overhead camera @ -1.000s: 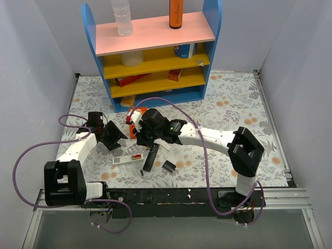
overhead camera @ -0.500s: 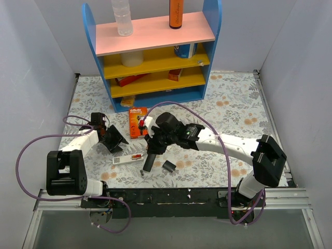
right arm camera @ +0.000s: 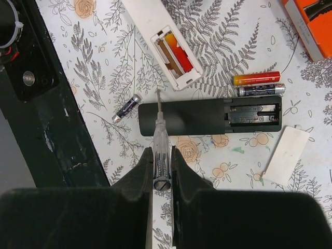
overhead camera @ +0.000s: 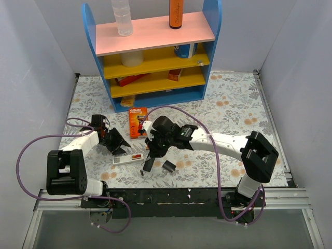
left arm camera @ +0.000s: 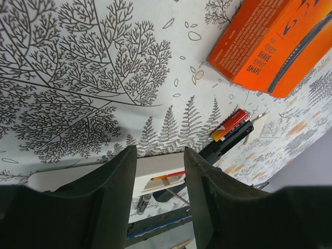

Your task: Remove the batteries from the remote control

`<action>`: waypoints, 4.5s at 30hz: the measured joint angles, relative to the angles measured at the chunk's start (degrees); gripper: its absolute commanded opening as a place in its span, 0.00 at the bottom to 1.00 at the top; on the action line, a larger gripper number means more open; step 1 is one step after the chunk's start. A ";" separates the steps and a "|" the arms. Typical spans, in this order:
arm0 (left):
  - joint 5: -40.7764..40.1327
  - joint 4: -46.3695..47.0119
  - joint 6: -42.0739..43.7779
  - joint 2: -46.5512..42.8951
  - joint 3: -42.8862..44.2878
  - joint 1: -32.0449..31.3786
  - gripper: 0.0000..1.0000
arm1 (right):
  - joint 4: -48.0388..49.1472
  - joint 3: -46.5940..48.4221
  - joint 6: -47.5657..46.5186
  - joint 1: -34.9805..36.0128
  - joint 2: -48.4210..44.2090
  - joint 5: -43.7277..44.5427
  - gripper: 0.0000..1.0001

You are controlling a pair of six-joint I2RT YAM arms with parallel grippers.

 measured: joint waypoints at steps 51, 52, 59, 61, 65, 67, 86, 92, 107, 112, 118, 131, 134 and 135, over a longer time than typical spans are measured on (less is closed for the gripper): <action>3.52 0.92 1.95 1.20 2.93 -2.03 0.17 | -3.37 8.63 5.07 -4.17 1.46 5.44 0.01; 4.22 1.16 2.58 1.81 2.93 -2.03 0.15 | -2.82 8.07 5.62 -4.17 0.87 5.33 0.01; 7.63 2.01 5.46 3.32 2.71 -2.03 0.15 | -0.55 6.82 8.00 -3.98 0.42 5.01 0.01; 8.04 2.19 5.79 3.50 2.62 -2.03 0.15 | 0.02 6.82 8.57 -3.87 0.42 4.83 0.01; 8.15 2.51 6.03 3.65 1.88 -2.03 0.15 | 0.52 6.82 9.03 -3.56 0.55 4.37 0.01; 8.13 2.54 6.12 3.76 1.81 -2.03 0.15 | 0.98 6.82 9.22 -3.34 0.85 4.17 0.01; 7.61 1.95 6.19 5.16 1.25 -2.03 0.13 | 4.04 3.89 11.23 -2.56 2.38 4.00 0.01; 7.91 2.14 6.16 5.70 1.16 -2.03 0.11 | 5.79 2.71 11.82 -2.45 2.38 4.07 0.01; 8.46 2.58 6.16 6.14 1.16 -2.03 0.10 | 12.04 -2.38 13.49 -2.16 1.40 5.09 0.01; 8.52 2.64 6.14 6.25 1.16 -2.05 0.09 | 15.65 -6.40 14.40 -2.16 -0.31 5.44 0.01; 8.52 2.91 6.10 6.29 1.16 -2.25 0.09 | 18.64 -8.76 14.62 -2.12 -1.11 5.53 0.01; 8.48 3.21 5.88 6.32 1.16 -2.67 0.08 | 25.27 -14.75 14.03 -1.60 -3.41 5.75 0.01; 8.44 3.21 5.84 6.32 1.18 -2.69 0.08 | 27.12 -16.33 13.20 -1.25 -3.96 6.21 0.01; 8.44 3.21 5.79 6.32 1.18 -2.71 0.08 | 27.80 -16.92 12.96 -1.11 -4.15 6.43 0.01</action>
